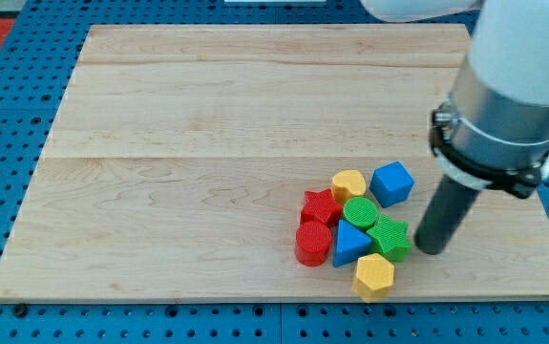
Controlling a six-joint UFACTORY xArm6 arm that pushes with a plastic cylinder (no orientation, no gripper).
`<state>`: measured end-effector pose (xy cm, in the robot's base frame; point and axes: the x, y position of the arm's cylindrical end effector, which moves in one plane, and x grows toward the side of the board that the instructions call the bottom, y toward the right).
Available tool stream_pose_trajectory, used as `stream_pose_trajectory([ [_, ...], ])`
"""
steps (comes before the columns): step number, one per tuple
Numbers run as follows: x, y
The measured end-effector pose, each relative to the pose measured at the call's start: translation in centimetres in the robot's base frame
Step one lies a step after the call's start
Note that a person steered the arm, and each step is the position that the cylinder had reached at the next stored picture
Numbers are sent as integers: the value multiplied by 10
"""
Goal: Push the hexagon to the top left of the red circle
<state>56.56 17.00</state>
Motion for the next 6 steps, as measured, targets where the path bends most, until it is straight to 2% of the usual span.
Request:
stream_pose_trajectory([
  [1,14,19],
  [2,53,18],
  [3,52,-5],
  [4,52,-95],
  [5,51,-146],
  [6,25,-195],
])
